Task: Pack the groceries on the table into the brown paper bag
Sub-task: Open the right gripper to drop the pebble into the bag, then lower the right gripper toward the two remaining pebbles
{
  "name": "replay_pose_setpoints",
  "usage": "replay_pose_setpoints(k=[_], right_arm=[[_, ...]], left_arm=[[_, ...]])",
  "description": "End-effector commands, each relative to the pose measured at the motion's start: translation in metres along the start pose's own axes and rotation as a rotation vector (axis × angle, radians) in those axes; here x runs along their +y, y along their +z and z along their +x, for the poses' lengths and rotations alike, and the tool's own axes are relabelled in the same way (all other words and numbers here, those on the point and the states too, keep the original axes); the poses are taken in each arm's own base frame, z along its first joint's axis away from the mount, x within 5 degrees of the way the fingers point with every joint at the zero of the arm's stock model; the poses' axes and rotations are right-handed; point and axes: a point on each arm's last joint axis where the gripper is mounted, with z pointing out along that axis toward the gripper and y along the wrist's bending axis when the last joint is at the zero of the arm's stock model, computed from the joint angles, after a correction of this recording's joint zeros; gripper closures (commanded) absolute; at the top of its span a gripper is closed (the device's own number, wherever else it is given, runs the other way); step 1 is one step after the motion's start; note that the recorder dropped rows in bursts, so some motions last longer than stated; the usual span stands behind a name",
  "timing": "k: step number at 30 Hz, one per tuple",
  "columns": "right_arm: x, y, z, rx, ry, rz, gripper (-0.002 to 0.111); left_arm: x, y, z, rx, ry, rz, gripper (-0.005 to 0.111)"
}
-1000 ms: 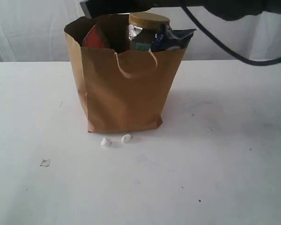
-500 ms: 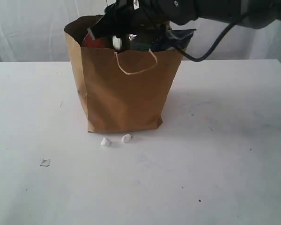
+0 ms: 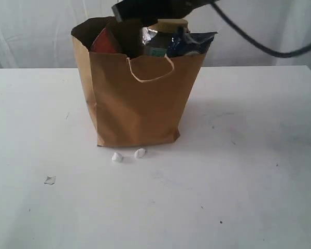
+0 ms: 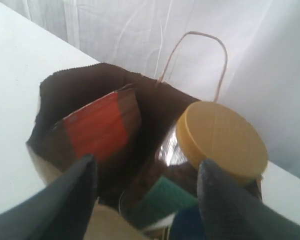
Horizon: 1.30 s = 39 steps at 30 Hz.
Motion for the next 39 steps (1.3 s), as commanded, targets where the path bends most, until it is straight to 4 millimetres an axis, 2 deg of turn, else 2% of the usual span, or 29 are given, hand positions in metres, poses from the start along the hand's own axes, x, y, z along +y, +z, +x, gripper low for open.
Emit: replay_pose_setpoints(k=[1, 5, 9, 13, 16, 21, 29, 39], right_arm=[[-0.005, -0.045, 0.026, 0.024, 0.044, 0.003, 0.053], [-0.001, -0.076, 0.068, 0.108, 0.034, -0.010, 0.053], [0.009, -0.090, 0.111, 0.188, 0.005, -0.048, 0.053], [0.024, -0.083, 0.150, 0.280, -0.011, -0.125, 0.053], [0.037, -0.072, 0.167, 0.306, -0.118, -0.207, 0.053], [0.049, -0.039, 0.180, 0.291, -0.277, -0.264, 0.053], [0.067, 0.021, 0.201, 0.353, -0.311, -0.292, 0.053], [0.095, 0.067, 0.189, 0.307, -0.477, -0.350, 0.053]], left_arm=[[0.000, 0.000, 0.000, -0.010, -0.009, -0.003, 0.107], [0.000, 0.000, 0.000, -0.010, -0.009, -0.003, 0.107], [0.000, 0.000, 0.000, -0.010, -0.009, -0.003, 0.107], [0.000, 0.000, 0.000, -0.010, -0.009, -0.003, 0.107], [0.000, 0.000, 0.000, -0.010, -0.009, -0.003, 0.107], [0.000, 0.000, 0.000, -0.010, -0.009, -0.003, 0.107], [0.000, 0.000, 0.000, -0.010, -0.009, -0.003, 0.107], [0.000, 0.000, 0.000, -0.010, -0.009, -0.003, 0.107]])
